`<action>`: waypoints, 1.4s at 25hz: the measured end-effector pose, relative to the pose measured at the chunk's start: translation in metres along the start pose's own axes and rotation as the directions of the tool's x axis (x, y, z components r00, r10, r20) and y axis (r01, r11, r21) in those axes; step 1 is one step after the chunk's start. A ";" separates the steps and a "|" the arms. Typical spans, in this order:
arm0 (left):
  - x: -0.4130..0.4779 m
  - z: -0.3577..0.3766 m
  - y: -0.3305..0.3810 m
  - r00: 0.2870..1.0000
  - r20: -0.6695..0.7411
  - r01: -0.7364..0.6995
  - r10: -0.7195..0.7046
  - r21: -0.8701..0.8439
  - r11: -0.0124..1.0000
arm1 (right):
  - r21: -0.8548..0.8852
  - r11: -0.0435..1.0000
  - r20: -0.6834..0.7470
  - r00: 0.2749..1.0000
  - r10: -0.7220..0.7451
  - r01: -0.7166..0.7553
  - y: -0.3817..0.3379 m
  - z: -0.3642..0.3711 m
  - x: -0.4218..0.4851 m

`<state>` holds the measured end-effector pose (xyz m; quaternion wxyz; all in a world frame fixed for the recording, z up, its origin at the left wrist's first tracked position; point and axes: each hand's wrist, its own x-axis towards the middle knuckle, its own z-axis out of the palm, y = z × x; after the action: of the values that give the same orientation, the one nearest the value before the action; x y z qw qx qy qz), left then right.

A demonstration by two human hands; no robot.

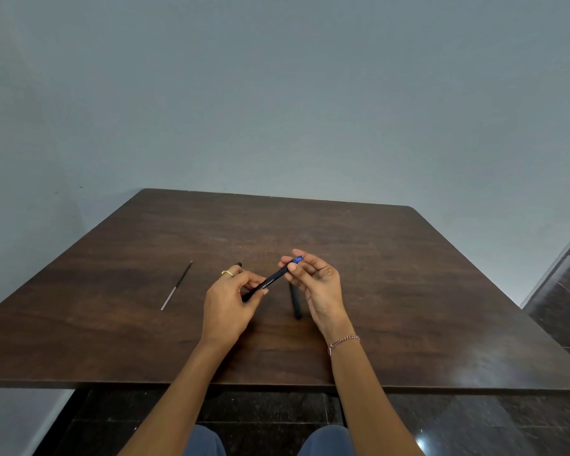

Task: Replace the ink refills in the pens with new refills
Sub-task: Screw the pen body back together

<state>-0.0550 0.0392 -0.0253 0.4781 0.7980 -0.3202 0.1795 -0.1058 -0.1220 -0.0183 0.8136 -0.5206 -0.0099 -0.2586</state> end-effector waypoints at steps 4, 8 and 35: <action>0.000 0.000 -0.002 1.000 0.013 -0.013 0.013 0.002 1.000 | -0.028 0.999 -0.029 0.999 -0.025 0.024 0.000 0.001 0.000; 0.001 0.000 -0.002 1.000 0.001 0.030 -0.030 -0.048 0.998 | 0.012 1.000 -0.035 0.999 0.003 -0.003 -0.003 0.002 -0.001; 0.011 -0.020 -0.036 0.908 -0.152 0.334 -0.391 -0.303 0.892 | -0.986 0.075 0.164 0.968 0.192 0.152 0.031 0.065 0.040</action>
<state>-0.0220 0.0652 -0.0326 0.6385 0.7476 -0.1344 0.1239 -0.0417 -0.0735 -0.0031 0.2359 -0.9620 0.0731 -0.1164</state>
